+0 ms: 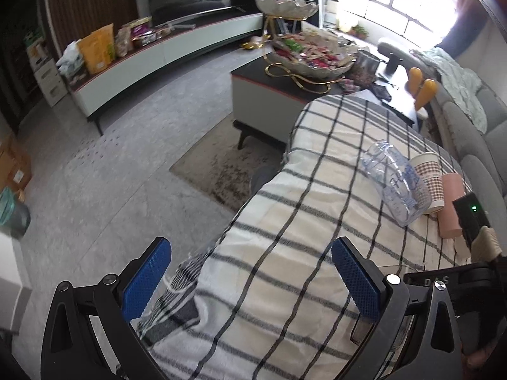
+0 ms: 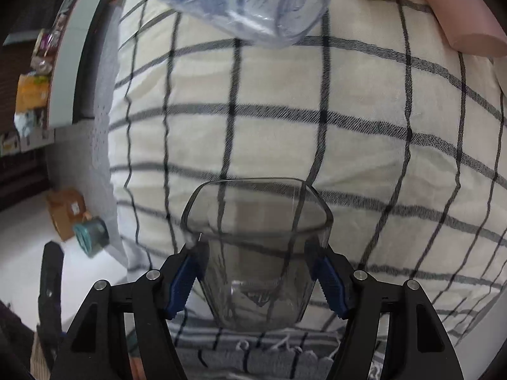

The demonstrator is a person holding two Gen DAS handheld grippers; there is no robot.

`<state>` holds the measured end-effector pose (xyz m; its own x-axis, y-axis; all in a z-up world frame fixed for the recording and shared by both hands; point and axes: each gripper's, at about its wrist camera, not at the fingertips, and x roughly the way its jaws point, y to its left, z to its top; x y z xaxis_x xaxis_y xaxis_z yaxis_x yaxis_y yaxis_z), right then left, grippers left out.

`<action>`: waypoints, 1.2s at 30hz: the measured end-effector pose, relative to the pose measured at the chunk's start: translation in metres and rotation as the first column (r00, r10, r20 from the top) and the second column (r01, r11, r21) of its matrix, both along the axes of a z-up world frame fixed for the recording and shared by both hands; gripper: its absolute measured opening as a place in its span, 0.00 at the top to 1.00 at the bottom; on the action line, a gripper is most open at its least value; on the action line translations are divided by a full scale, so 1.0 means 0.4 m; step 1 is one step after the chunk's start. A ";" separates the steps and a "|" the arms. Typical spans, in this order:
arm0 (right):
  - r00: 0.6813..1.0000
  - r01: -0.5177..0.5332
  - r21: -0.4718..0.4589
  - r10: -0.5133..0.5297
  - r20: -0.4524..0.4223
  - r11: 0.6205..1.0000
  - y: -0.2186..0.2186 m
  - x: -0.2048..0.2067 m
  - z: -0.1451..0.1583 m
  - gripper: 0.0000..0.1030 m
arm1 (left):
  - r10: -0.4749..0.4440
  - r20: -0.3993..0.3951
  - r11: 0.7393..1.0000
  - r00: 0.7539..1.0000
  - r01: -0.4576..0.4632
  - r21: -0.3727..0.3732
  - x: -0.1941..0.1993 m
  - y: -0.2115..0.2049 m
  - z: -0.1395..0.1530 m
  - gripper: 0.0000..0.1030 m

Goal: Flip cup upside down
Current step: 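Lift the grey glass cup with the right tool and rotate it, then release the grey glass cup onto the table from the right tool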

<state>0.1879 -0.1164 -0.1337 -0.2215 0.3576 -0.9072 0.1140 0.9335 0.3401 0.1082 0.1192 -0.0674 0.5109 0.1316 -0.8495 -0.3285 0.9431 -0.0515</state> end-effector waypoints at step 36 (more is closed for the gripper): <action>0.651 0.414 -0.054 -0.254 0.716 0.909 -0.302 -0.464 0.226 0.14 | -0.352 0.257 0.936 0.900 0.341 0.088 -0.175 -0.286 -0.083 0.00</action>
<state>0.0025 -0.2373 -0.0434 0.5813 0.0809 -0.8097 0.2438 0.9320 0.2681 0.0383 0.0048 -0.1006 0.7353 -0.0636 -0.6747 0.0398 0.9979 -0.0506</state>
